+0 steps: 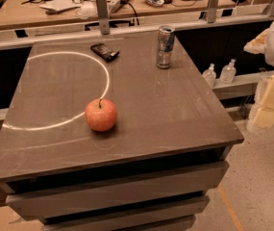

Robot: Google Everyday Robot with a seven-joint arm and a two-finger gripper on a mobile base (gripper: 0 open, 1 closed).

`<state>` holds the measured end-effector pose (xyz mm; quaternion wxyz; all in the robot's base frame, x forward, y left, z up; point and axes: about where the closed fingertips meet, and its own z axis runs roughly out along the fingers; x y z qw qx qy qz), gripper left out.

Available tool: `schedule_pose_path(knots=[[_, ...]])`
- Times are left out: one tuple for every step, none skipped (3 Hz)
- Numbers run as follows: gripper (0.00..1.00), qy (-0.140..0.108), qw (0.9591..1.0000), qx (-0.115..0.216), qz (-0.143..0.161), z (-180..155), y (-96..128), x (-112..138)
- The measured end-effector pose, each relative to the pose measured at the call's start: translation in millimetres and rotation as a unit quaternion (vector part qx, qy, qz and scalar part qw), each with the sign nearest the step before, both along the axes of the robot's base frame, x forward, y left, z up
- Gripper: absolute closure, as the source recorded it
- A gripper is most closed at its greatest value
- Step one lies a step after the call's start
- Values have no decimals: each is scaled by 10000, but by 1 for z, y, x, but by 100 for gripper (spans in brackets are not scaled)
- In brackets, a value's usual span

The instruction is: Move redbull can near apple

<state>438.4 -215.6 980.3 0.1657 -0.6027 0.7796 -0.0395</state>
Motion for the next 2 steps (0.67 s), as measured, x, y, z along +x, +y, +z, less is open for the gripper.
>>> schedule_pose_path(knots=[[0, -7, 10000, 80, -49, -2, 0, 2], [0, -19, 9991, 351, -216, -8, 2, 10]])
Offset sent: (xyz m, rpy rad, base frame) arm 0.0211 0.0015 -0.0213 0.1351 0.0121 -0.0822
